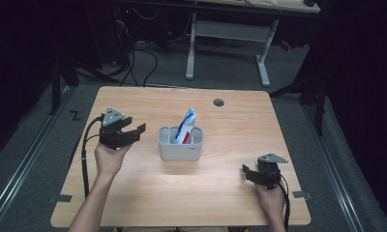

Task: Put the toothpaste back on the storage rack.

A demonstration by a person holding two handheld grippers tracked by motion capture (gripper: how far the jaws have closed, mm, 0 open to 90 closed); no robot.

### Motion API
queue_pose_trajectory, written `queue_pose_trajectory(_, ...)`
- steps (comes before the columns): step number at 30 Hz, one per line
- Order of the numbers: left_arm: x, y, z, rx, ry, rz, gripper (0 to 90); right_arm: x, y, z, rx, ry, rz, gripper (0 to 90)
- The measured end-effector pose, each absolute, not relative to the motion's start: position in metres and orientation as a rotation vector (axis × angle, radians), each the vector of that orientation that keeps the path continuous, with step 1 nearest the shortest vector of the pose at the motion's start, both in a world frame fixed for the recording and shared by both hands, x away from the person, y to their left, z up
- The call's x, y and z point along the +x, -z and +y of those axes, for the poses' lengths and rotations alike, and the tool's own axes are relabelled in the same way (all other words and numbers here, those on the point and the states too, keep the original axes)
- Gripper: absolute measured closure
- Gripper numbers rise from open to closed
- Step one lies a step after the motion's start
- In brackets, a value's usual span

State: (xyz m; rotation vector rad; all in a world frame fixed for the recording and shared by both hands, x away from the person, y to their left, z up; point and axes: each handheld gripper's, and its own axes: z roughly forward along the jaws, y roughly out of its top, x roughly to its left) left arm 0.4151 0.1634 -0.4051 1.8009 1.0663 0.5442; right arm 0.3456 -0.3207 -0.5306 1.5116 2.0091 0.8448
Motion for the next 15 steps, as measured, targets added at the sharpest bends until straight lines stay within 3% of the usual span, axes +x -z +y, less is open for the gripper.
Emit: queue_pose_trajectory(15,0.409,0.405,0.179,1.779,-0.558,1.102,39.3,0.346,0.531,-0.321,1.512,-0.845,2.009,30.6)
